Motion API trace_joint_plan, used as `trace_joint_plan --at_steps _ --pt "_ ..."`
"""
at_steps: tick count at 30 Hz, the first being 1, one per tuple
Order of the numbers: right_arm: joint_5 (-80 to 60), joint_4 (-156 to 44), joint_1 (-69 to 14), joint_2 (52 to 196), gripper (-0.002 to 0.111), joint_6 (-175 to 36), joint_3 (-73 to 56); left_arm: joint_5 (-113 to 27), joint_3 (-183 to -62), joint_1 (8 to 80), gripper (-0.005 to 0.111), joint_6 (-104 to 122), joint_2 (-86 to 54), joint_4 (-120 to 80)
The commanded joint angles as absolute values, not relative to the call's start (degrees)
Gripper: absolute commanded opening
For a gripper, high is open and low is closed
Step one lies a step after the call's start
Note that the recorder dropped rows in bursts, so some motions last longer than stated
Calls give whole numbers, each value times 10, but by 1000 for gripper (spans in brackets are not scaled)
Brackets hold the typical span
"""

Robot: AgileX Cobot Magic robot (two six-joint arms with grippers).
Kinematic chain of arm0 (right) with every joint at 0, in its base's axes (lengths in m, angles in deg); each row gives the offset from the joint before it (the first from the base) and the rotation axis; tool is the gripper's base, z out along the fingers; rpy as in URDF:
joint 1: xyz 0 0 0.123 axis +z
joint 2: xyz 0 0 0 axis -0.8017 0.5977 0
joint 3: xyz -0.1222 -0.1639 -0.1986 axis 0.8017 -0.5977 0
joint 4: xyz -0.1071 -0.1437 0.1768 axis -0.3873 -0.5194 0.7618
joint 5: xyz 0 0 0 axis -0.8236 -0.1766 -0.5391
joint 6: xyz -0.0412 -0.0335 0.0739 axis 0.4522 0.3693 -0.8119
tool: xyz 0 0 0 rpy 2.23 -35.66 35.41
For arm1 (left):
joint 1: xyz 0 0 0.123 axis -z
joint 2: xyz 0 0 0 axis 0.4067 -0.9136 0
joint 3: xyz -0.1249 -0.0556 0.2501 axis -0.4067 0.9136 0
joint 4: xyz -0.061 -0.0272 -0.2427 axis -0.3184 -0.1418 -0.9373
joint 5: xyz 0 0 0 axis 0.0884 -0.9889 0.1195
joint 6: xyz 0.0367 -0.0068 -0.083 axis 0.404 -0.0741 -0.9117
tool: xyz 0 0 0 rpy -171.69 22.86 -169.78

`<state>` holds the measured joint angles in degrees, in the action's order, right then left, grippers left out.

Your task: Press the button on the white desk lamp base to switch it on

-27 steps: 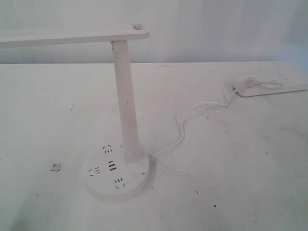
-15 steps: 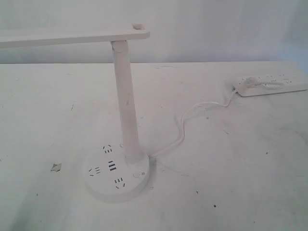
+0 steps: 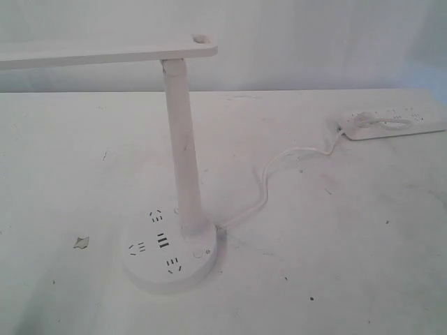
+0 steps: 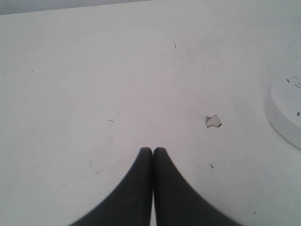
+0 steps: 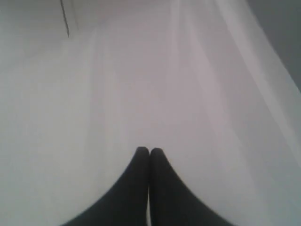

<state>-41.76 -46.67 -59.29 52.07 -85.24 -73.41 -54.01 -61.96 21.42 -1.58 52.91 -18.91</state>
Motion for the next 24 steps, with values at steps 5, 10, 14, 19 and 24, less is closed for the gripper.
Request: trace_joint_plan --at_steps 5,10,14,19,24 --pt "-385 -357 -590 519 0 -1275 -707 -540 -619 213 0 -16 528 -192" --pt "-290 -443 -590 612 0 -1326 -623 -540 -619 213 0 -16 528 -192" --pt "-242 -791 -569 719 0 -1406 -517 -540 -619 213 0 -16 528 -192" --pt "-255 -1299 -529 857 0 -1846 -475 -540 -619 213 0 -16 528 -192" --pt "-368 -1396 -522 1036 0 -1911 -496 -540 -619 213 0 -16 528 -192"
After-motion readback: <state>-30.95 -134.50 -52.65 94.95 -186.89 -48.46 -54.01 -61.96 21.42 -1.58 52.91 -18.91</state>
